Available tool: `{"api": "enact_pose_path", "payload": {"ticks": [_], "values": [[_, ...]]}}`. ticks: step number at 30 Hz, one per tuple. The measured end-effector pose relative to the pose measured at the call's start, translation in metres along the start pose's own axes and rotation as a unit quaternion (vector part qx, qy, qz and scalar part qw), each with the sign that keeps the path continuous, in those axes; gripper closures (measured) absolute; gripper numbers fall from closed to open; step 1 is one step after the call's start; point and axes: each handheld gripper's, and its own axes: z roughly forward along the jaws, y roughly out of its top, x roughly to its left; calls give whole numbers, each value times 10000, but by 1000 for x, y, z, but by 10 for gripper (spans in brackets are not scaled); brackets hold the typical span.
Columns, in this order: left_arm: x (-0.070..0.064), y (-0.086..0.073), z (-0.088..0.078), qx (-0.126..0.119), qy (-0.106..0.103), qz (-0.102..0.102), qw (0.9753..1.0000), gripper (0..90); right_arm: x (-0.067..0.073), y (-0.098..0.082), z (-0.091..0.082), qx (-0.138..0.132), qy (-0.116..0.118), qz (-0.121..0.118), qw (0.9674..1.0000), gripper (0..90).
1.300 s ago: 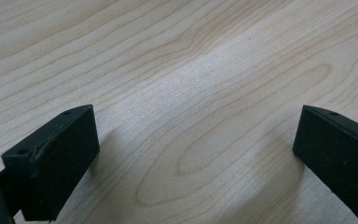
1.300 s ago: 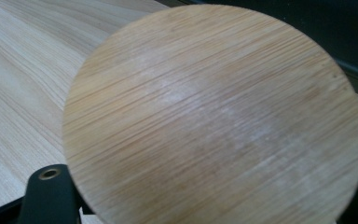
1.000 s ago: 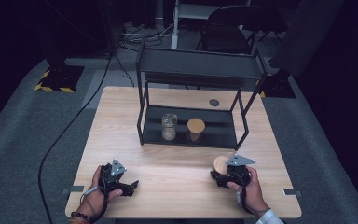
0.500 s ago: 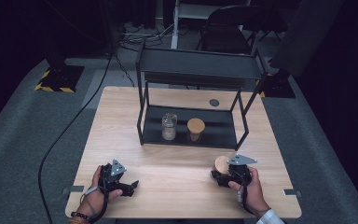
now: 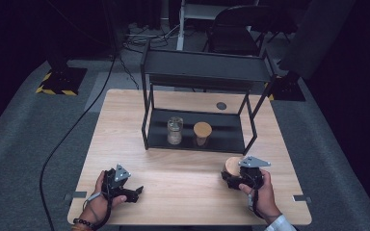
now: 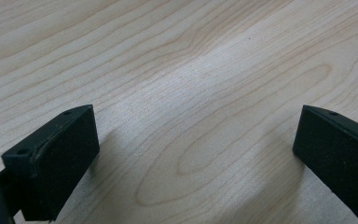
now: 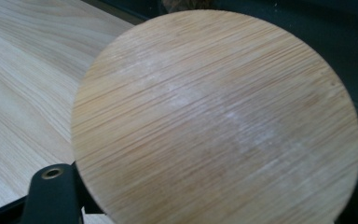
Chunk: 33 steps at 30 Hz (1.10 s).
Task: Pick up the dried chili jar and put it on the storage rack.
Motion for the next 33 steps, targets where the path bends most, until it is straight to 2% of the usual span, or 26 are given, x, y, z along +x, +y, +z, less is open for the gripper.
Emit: {"api": "enact_pose_path", "payload": {"ticks": [19, 33], "values": [[0, 0, 0, 1, 0, 1, 10000, 0, -7, 22, -1, -75, -79, 28, 9999, 252], [0, 0, 0, -1, 1, 0, 10000, 0, -6, 40, 0, -98, -164, -99, 9998, 252]]}}
